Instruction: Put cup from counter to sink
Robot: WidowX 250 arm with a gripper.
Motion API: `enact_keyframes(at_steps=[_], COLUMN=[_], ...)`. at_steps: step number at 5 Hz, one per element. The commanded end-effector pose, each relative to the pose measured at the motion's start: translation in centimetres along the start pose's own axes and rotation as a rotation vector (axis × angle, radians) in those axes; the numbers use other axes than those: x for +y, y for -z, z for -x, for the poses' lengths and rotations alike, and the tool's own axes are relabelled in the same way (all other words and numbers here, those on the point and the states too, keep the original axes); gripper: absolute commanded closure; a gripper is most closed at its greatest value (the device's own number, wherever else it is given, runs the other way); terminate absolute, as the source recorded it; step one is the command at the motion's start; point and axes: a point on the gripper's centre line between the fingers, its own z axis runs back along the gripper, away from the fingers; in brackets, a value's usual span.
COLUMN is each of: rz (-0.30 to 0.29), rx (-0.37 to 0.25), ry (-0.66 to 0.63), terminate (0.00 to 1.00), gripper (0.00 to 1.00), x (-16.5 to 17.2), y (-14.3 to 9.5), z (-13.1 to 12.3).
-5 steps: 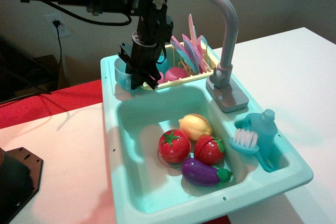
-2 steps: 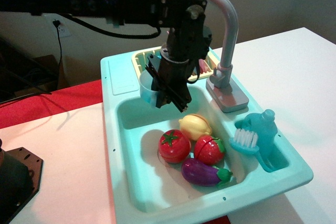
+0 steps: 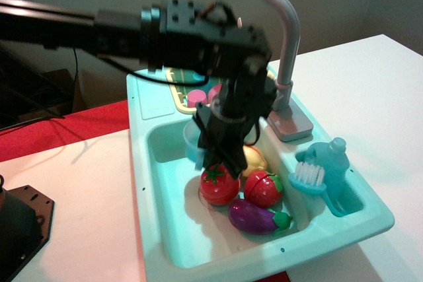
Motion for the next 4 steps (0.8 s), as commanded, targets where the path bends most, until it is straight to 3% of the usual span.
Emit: enact_keyframes(at_steps=[1, 2, 3, 4], rz=[-0.010, -0.041, -0.049, -0.044], rx=[-0.034, -0.019, -0.021, -0.026], ry=[-0.056, -0.084, -0.103, -0.106], terminate=[0.00, 0.00, 0.00, 0.00], gripper=[1.00, 1.00, 0.00, 0.00], x=[1.5, 2.3, 2.8, 2.9], y=[1.0, 1.5, 1.3, 0.9], z=[-0.3, -0.2, -0.1, -0.2])
